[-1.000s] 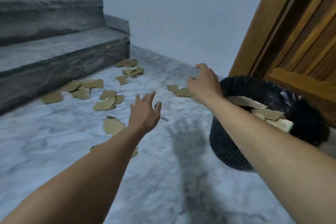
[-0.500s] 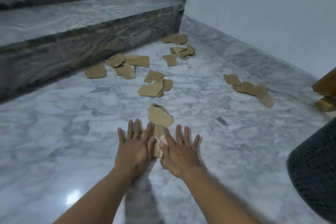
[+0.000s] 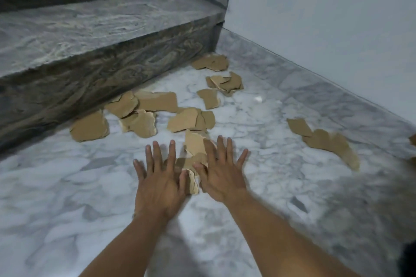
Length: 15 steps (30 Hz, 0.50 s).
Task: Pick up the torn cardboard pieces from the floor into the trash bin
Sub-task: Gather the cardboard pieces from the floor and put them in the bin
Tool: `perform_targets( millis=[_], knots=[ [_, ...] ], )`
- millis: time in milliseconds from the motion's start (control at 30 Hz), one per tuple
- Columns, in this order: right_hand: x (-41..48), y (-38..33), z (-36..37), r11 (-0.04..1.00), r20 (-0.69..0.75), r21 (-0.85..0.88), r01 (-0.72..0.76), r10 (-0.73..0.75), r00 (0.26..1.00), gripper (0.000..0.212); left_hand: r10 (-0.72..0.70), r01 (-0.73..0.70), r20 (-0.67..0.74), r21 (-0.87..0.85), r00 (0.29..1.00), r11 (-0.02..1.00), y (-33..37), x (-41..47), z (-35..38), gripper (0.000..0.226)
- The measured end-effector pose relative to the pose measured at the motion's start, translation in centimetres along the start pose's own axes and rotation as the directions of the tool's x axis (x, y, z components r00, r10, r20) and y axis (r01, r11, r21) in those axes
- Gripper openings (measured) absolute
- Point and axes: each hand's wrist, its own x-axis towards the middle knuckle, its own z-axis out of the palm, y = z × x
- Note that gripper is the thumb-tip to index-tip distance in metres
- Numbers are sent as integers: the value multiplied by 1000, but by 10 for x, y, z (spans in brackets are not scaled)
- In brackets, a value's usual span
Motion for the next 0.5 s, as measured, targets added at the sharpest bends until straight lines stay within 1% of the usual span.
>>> perform_targets(
  millis=[67,167,233,267,367,433,500],
  knots=[
    [28,6,-5,999,1,22,35,-35,999,75,-8,8,9,29,1000,1000,5,30,1,71],
    [64,19,-11,996,-60,59,68,-64,996,62,28,-31,51,70,998,997,18,66,5,68],
    [84,29,-13,993,-105,69,93,-85,991,60,17,-22,57,92,998,996,26,82,7,63],
    [95,34,-14,991,-118,79,104,-94,988,60,-19,17,26,86,999,996,30,87,8,62],
    [134,44,-23,981,-167,164,107,-80,983,66,-185,188,-121,12,975,982,33,96,5,66],
    [162,50,-36,970,-214,231,73,-23,977,77,-245,248,-165,-3,955,969,30,102,4,80],
    [199,62,-51,961,-193,276,0,56,980,92,-279,280,-186,-23,942,960,24,108,4,96]
  ],
)
